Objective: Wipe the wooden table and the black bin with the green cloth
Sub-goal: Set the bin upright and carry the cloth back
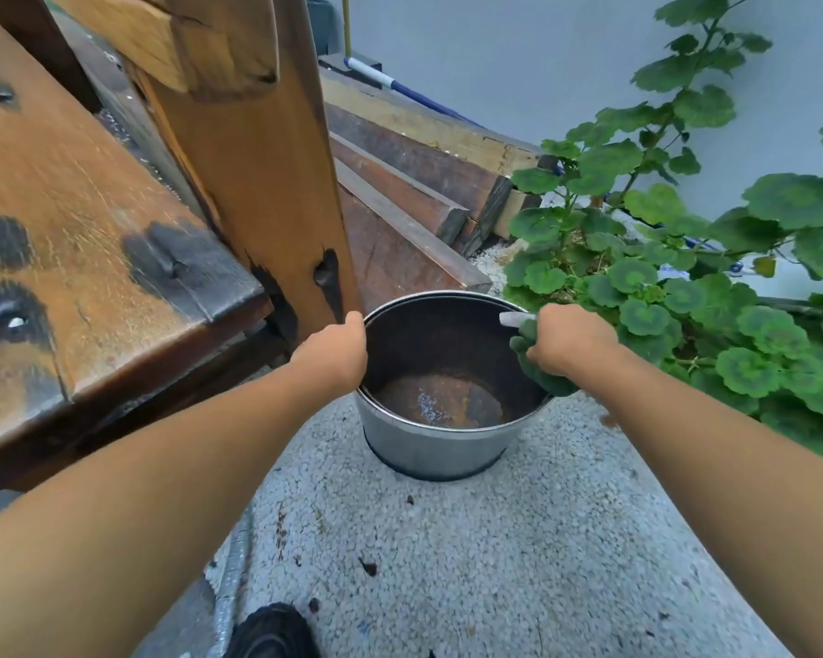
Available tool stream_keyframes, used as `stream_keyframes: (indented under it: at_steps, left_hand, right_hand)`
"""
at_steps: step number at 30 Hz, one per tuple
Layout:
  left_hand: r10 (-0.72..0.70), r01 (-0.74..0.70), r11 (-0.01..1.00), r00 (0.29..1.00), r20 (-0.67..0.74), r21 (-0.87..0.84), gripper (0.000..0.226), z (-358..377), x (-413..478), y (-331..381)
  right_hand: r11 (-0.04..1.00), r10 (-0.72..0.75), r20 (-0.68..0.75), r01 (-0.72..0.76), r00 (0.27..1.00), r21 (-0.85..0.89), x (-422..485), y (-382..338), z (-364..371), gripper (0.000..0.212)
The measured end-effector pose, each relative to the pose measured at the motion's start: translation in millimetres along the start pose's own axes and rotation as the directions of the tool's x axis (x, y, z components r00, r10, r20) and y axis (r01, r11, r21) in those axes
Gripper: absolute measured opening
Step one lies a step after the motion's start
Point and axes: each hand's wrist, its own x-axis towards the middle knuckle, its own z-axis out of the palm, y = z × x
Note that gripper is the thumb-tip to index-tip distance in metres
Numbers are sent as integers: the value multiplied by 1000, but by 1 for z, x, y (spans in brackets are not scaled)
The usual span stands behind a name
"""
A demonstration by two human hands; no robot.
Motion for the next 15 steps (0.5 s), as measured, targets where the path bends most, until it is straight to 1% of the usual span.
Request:
stream_keyframes:
  at_steps: [2, 5, 9, 11, 13, 15]
  left_hand:
    - [10, -10, 1000, 1000, -6, -11, 6, 16, 19, 5]
    - [32, -35, 999, 996, -88, -37, 8, 39, 35, 6]
    - [49, -64, 988, 994, -103, -141, 22, 40, 34, -1]
    - [43, -62, 981, 993, -108, -184, 25, 40, 34, -3]
    - [24, -44, 986, 992, -122, -160, 27, 42, 34, 2]
    - [24, -32, 998, 990, -137, -58, 32, 38, 29, 9]
  right_hand:
    - [1000, 25, -1, -25, 1000, -6, 11, 2, 6, 17]
    - [999, 46, -46, -46, 998, -4, 22, 10, 25, 11]
    - [1000, 13, -112, -10, 994, 28, 21, 14, 32, 17]
    - [998, 40, -127, -34, 991, 52, 22, 13, 35, 19]
    - [992, 79, -157, -62, 984, 108, 20, 14, 39, 21]
    - [976, 117, -156, -84, 981, 201, 9, 17, 38, 25]
